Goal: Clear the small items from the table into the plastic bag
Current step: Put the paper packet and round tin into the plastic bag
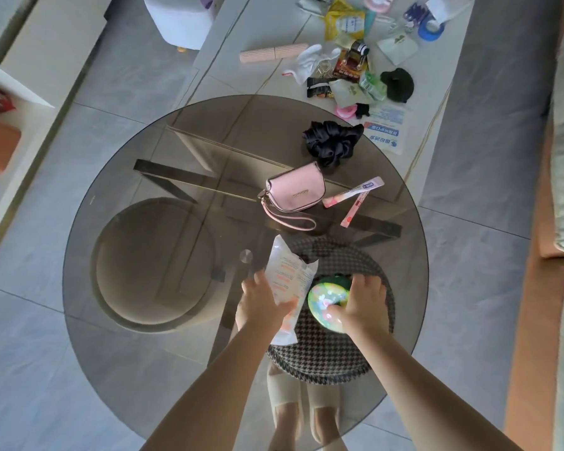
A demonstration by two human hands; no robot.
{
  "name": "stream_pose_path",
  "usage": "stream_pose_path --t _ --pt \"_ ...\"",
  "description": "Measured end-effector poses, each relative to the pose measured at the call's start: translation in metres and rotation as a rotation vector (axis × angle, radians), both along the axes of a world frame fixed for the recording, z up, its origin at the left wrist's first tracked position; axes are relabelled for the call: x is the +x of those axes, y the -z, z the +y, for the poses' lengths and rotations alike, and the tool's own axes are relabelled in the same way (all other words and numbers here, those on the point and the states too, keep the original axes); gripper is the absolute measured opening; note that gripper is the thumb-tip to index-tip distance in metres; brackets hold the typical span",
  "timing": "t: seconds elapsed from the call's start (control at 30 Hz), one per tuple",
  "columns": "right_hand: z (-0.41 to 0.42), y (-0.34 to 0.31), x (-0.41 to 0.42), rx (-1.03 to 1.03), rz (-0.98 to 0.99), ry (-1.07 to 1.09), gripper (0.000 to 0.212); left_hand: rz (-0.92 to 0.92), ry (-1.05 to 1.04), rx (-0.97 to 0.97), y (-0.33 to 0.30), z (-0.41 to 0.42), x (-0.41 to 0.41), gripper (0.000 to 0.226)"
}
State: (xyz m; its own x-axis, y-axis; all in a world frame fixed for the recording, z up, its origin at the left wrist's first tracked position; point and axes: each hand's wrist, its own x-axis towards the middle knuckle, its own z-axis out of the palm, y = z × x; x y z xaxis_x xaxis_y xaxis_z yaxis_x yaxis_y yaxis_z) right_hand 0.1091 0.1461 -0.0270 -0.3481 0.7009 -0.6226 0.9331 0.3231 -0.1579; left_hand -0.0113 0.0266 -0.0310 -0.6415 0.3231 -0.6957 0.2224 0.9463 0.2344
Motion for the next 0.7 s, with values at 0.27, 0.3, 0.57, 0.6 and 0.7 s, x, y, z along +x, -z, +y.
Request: stream_pose_path --t 0.27,0.3,0.57,0.6,0.7 --pt "0.003 -0.035 0.033 -0.216 0.299 0.373 0.061 -0.147 -0.213 0.233 -0.04 -0.006 0.013 0.071" --pt "0.003 -0.044 0.037 -0.238 0.334 0.393 0.061 -0.166 -0.231 0.264 -0.05 -0.006 0.016 0.068" --pt "-0.002 -0.13 0.074 -0.285 0.455 0.545 0.048 -0.262 -0.263 0.41 -0.125 -0.003 0.04 0.063" --pt "-0.002 -0.139 0.08 -0.293 0.478 0.578 0.049 -0.27 -0.261 0.429 -0.133 -0.001 0.044 0.06" --pt "0.001 -0.162 0.096 -0.331 0.518 0.732 0.054 -0.309 -0.254 0.466 -0.153 0.006 0.056 0.048"
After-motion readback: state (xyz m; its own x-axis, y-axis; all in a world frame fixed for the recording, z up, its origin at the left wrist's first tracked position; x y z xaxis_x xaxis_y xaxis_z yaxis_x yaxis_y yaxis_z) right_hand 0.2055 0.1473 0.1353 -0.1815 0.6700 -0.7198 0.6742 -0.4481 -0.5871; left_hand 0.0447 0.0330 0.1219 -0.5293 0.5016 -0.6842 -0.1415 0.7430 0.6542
